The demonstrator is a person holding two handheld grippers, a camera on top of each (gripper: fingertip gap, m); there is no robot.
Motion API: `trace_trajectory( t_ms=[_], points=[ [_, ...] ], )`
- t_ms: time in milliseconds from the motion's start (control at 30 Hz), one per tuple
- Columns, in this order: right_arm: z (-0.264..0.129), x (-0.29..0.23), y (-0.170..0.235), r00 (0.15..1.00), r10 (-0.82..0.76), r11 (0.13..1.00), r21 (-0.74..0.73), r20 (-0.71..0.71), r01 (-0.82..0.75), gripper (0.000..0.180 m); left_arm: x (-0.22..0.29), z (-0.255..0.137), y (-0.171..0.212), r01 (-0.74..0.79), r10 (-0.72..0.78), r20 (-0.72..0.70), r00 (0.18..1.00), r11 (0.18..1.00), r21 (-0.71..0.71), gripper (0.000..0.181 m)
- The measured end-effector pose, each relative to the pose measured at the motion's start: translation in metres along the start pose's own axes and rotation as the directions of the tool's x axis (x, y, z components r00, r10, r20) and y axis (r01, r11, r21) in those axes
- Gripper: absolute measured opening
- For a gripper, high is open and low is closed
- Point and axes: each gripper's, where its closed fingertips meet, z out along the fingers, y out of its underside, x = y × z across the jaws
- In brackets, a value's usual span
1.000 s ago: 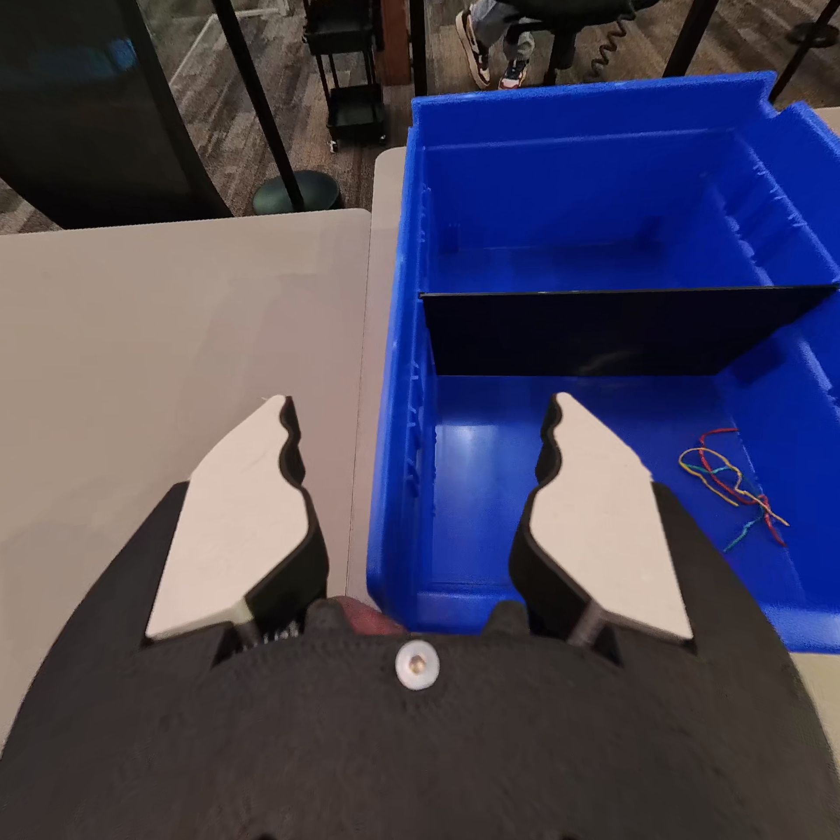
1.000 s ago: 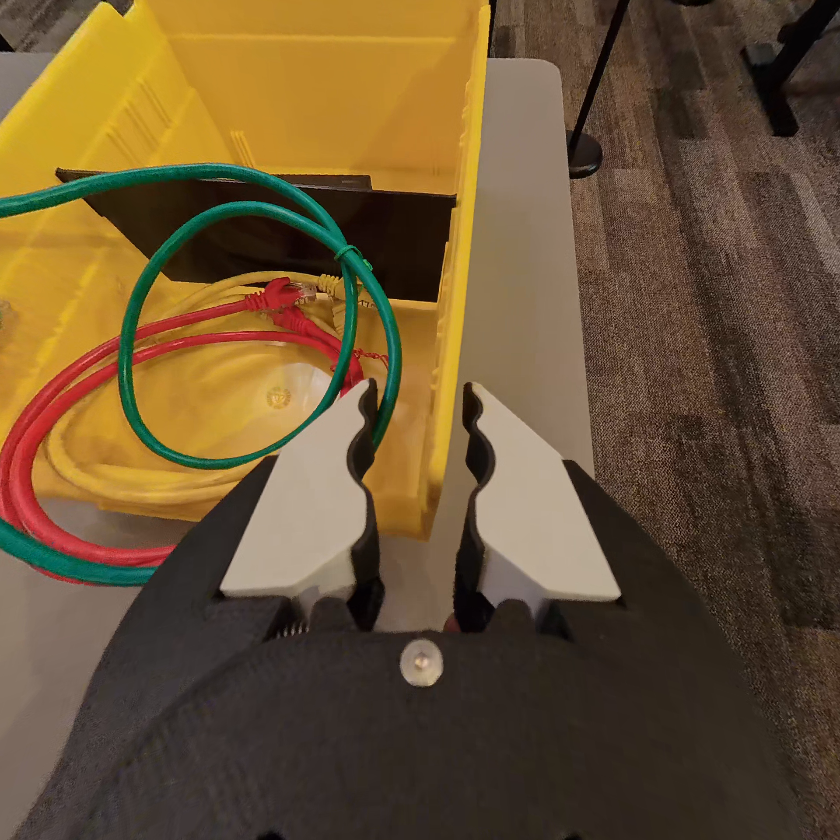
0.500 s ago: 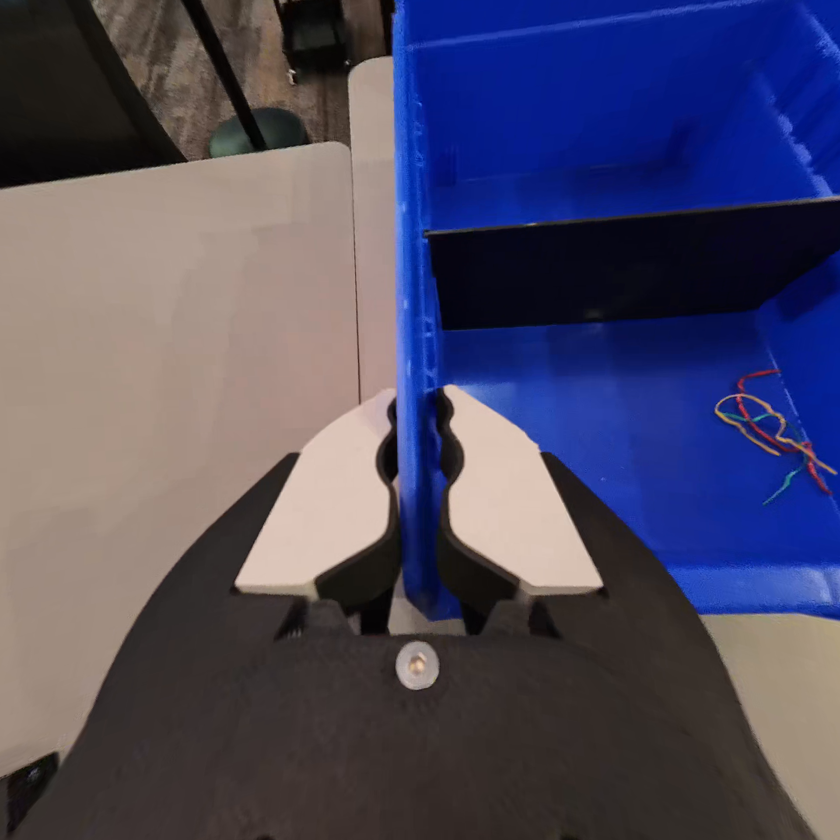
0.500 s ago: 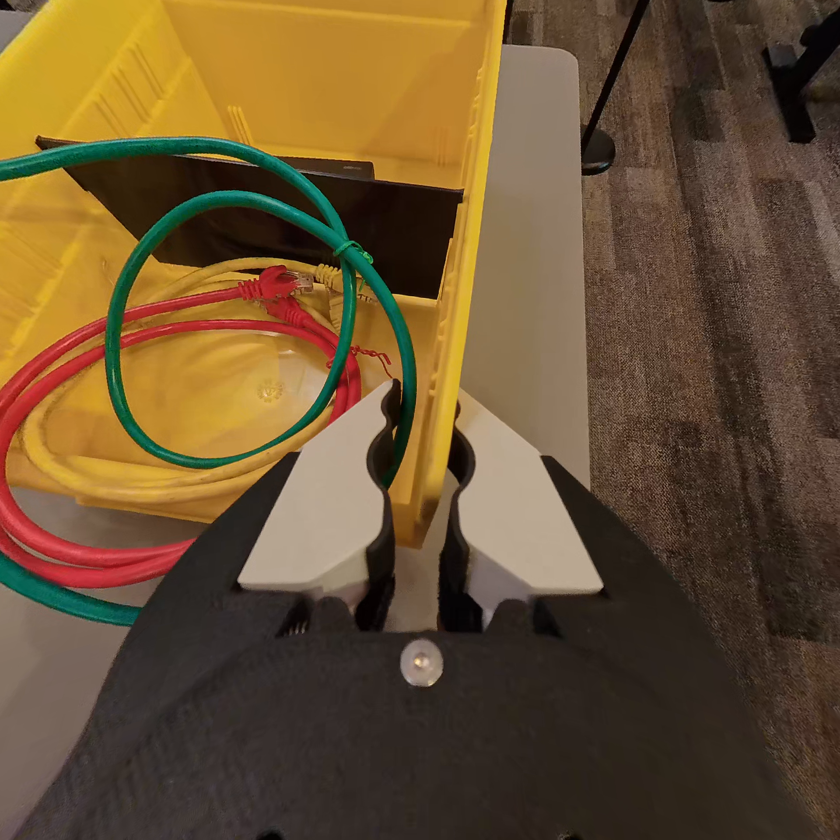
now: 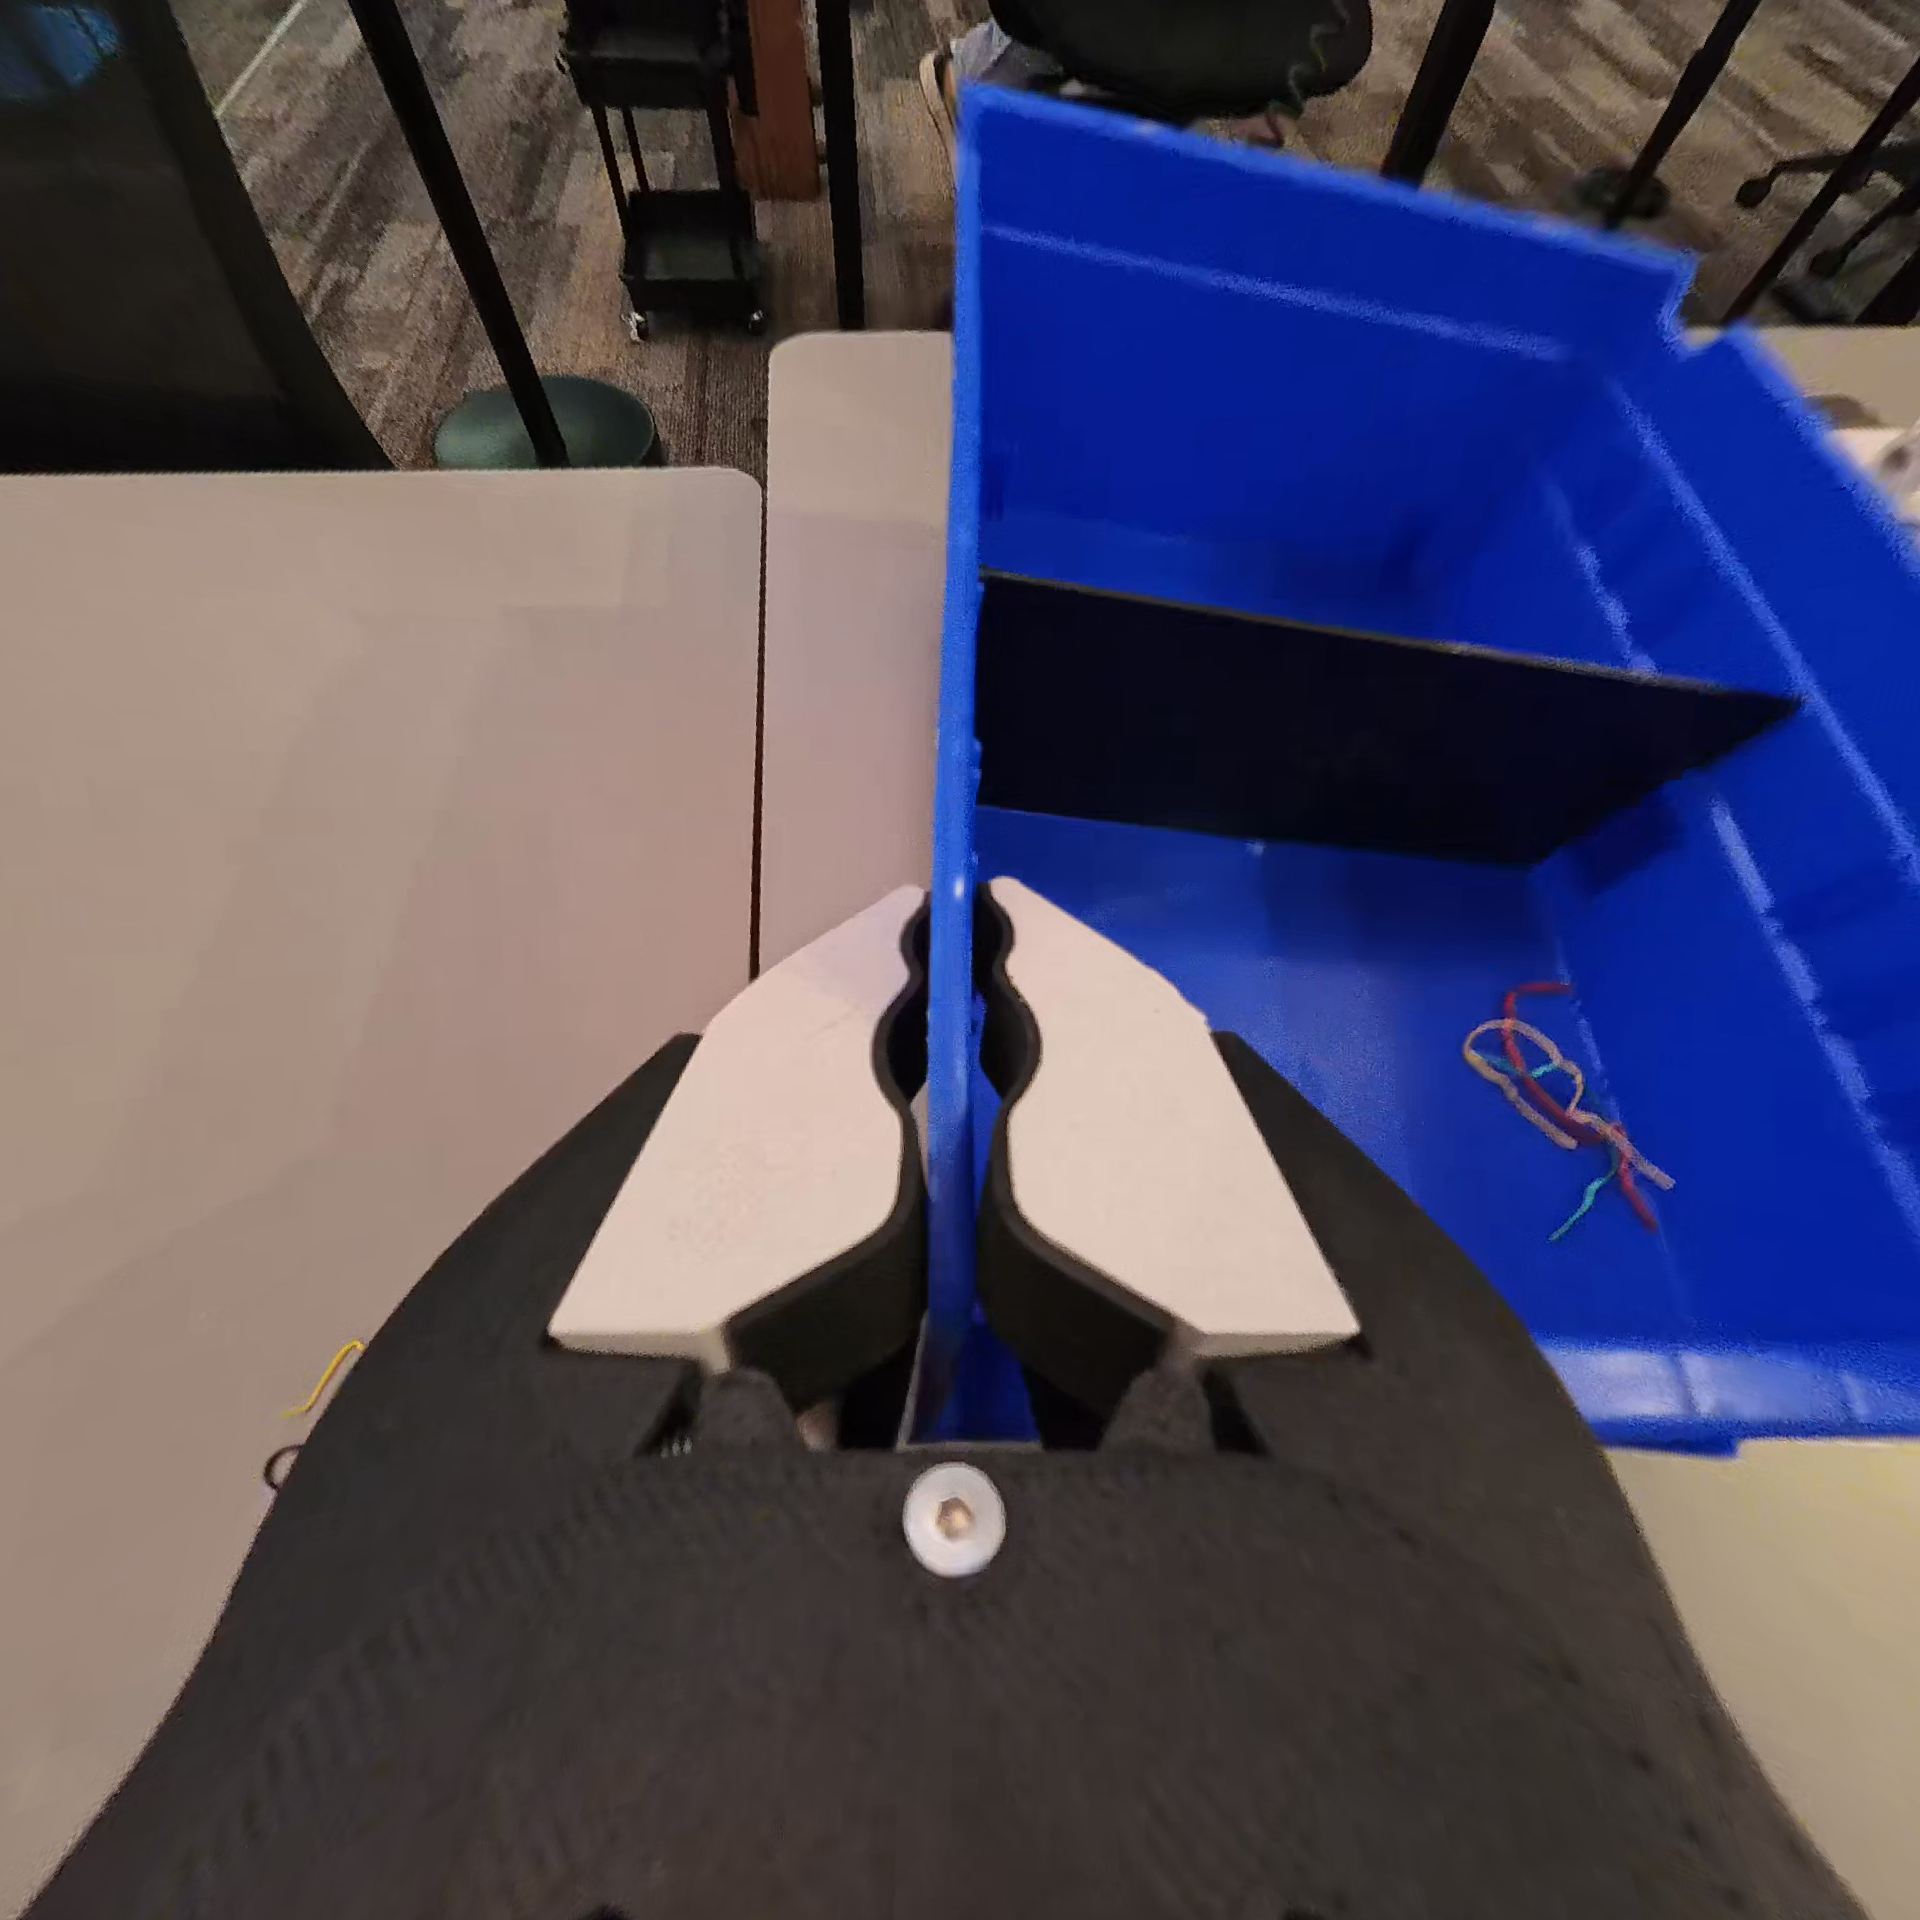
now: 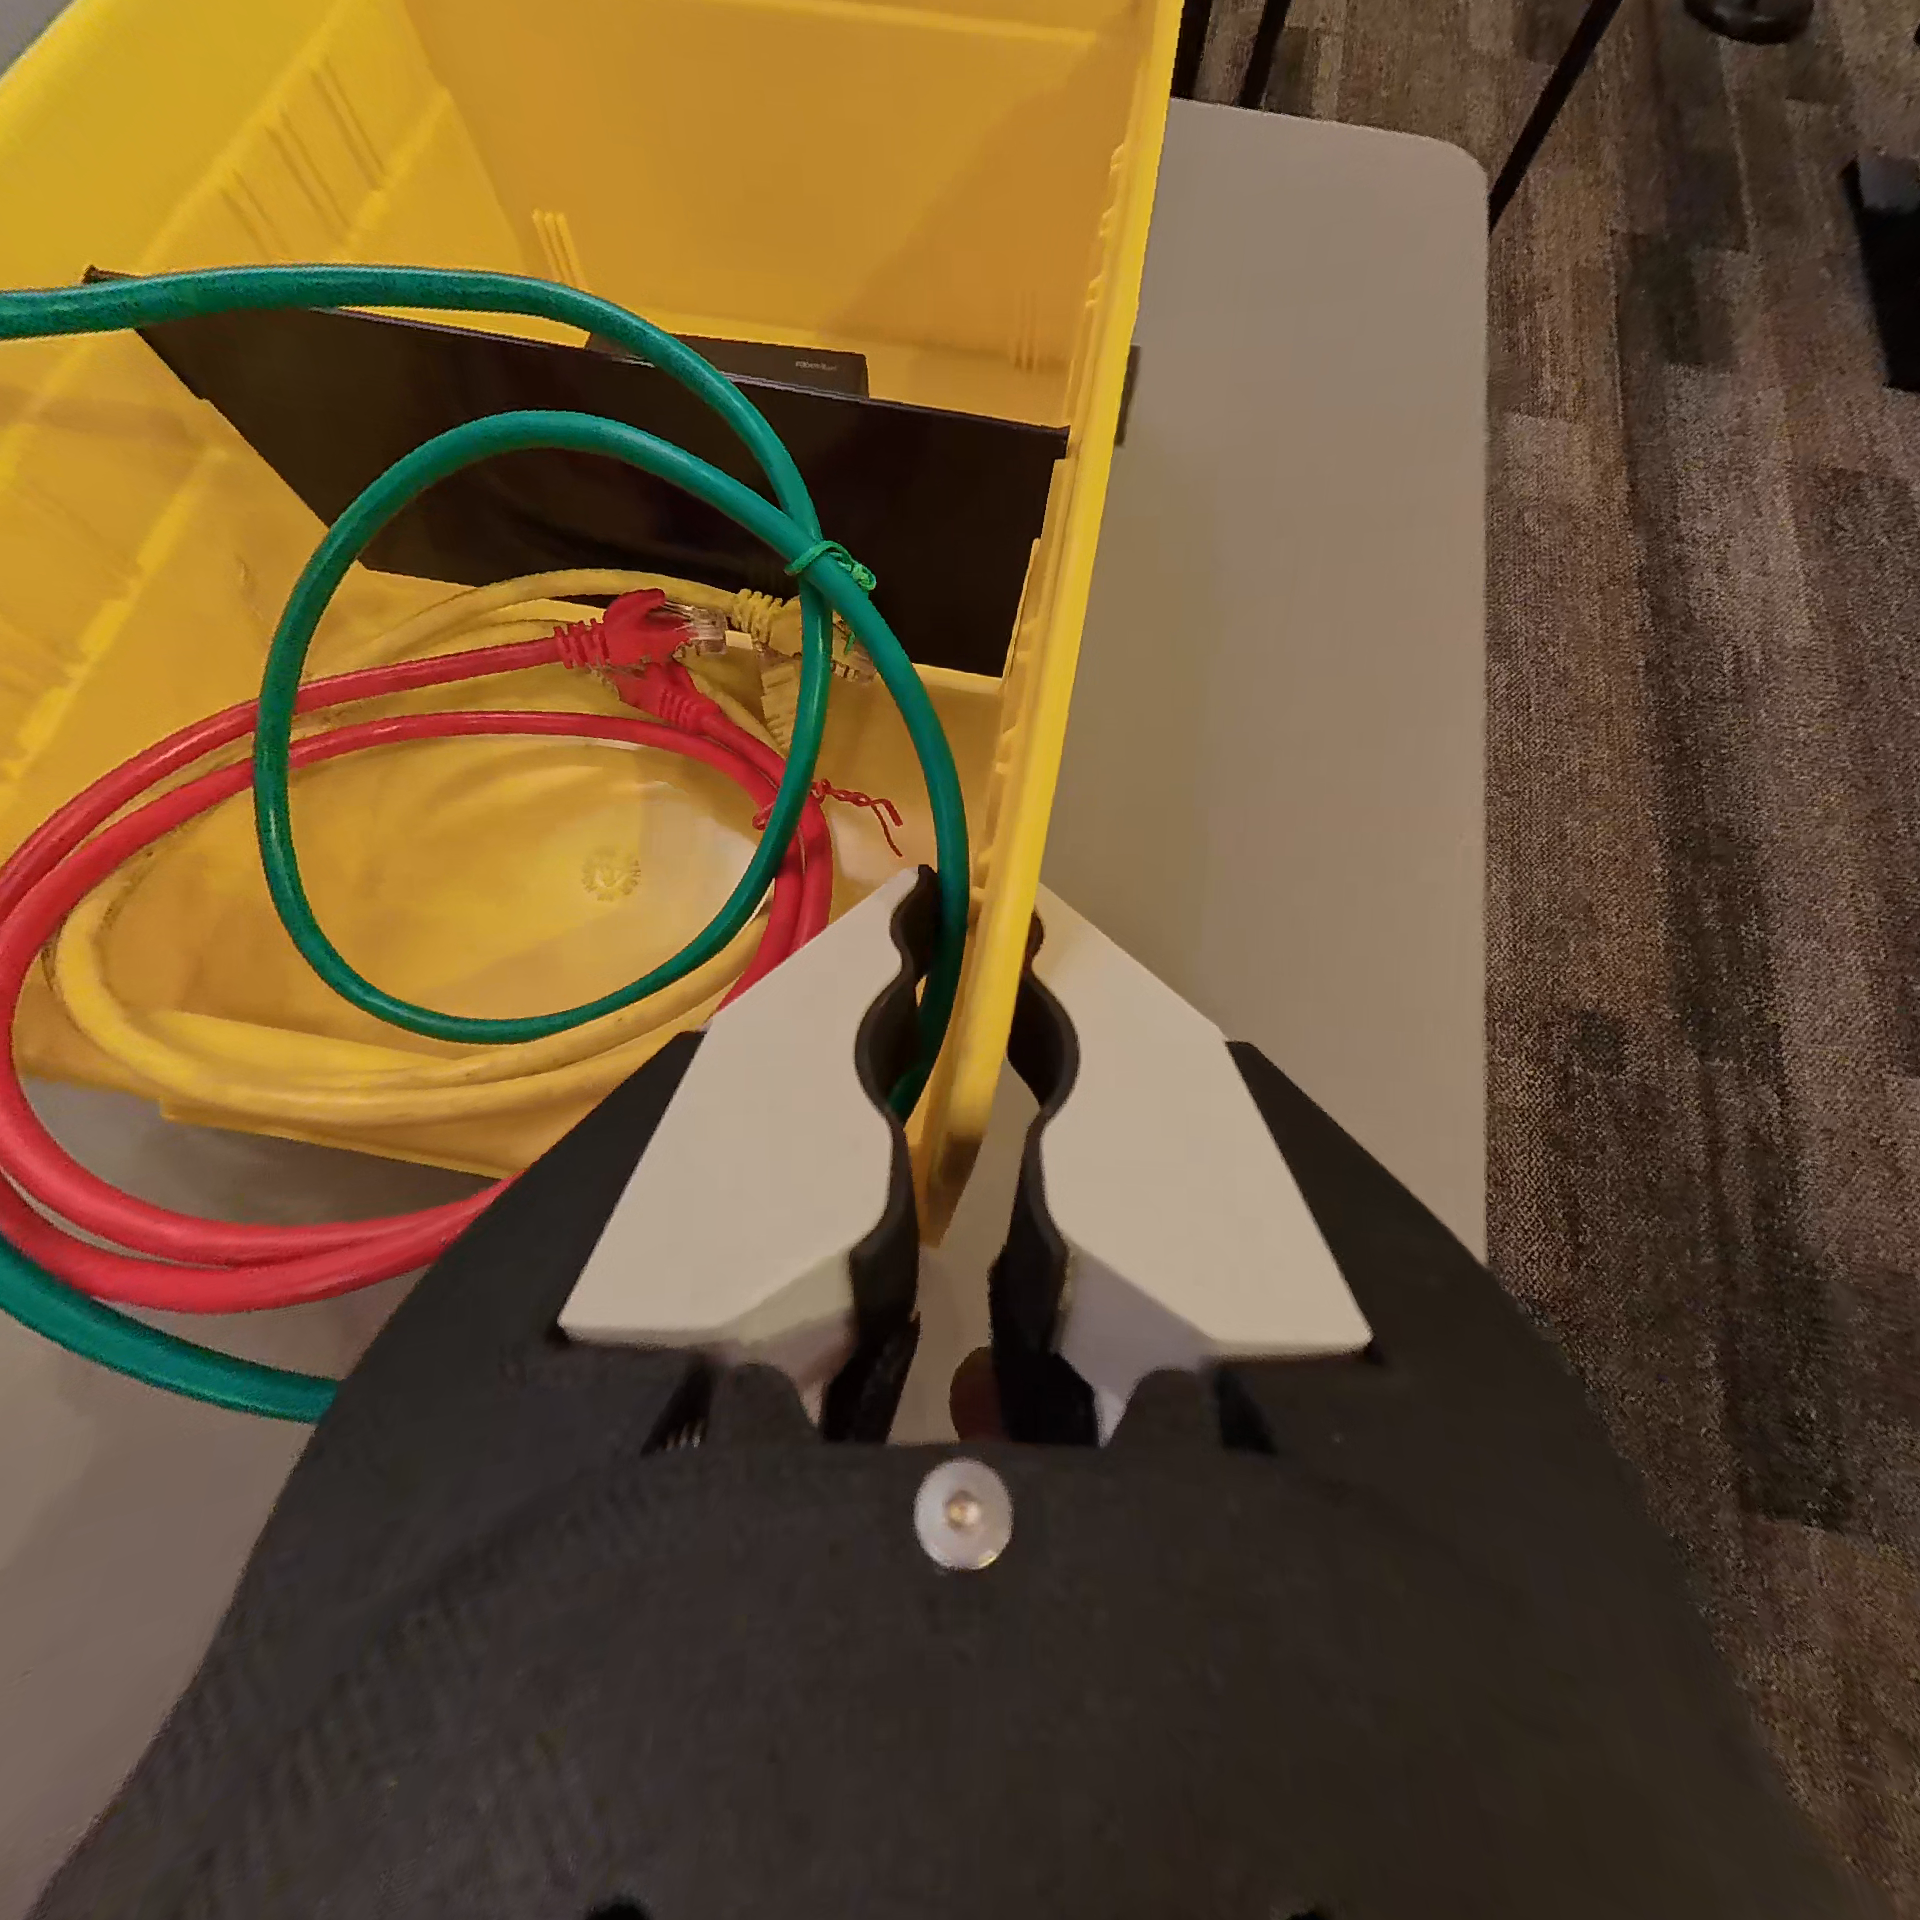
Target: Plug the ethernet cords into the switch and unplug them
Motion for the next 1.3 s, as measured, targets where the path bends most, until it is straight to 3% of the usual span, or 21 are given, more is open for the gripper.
trace_trajectory(
  t_ms=[633, 1300],
  points=[
    [-0.028, -0.148, 0.015, 0.994, -0.074, 0.997, -0.028, 0.086, 0.076, 0.010, 0.028, -0.028, -0.021, -0.019, 0.025, -0.068, 0.997, 0.996, 0.085, 0.006],
    [-0.035, -0.310, 0.019, 0.956, -0.133, 0.989, -0.025, 0.262, 0.144, 0.012, 0.040, -0.105, -0.032, 0.039, -0.014, -0.110, 0.994, 0.972, 0.230, 0.006]
  ],
)
